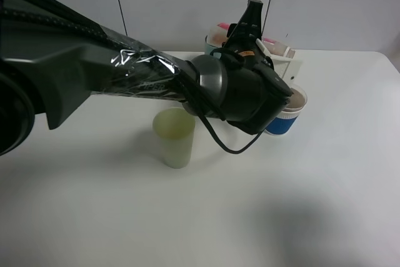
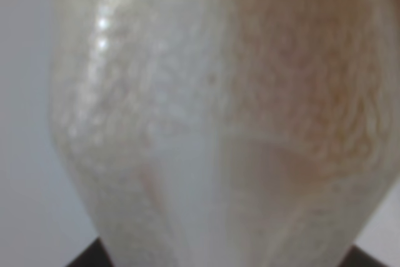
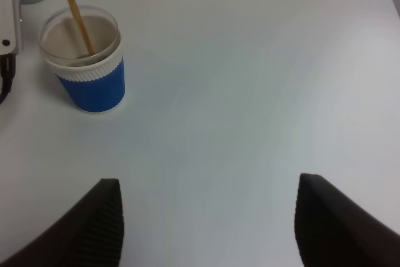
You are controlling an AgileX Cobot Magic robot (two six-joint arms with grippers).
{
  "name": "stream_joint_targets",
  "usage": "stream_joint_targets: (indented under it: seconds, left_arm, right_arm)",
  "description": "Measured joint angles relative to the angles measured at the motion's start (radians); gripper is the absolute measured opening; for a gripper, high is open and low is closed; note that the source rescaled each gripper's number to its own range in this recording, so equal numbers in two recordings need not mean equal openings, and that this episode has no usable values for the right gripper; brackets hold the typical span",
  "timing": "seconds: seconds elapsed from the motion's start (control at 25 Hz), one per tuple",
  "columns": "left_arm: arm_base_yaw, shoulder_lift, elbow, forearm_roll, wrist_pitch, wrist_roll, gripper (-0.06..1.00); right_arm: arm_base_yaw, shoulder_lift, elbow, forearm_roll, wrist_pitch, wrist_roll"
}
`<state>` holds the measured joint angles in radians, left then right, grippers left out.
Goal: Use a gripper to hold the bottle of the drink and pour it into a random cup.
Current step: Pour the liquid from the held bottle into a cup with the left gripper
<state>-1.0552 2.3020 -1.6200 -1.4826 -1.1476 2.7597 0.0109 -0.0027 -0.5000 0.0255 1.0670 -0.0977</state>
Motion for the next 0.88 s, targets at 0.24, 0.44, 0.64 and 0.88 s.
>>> stream_joint_targets:
  seconds: [0.24, 0.44, 0.64, 0.88]
  left_arm:
    - [0.0, 0.0, 0.0, 0.014, -0.017, 0.009, 0.0]
    - [0.0, 0.0, 0.0, 0.021, -0.023, 0.009, 0.0]
    - [0.0, 0.0, 0.0, 0.023, -0.024, 0.009, 0.0]
    - [0.0, 0.0, 0.0, 0.043, -0.033, 0.009, 0.0]
  right_arm:
    - [0.0, 0.0, 0.0, 0.0, 0.0, 0.0]
    - [0.0, 0.0, 0.0, 0.0, 0.0, 0.0]
    - [0.0, 0.0, 0.0, 0.0, 0.0, 0.0]
    - [0.0, 0.0, 0.0, 0.0, 0.0, 0.0]
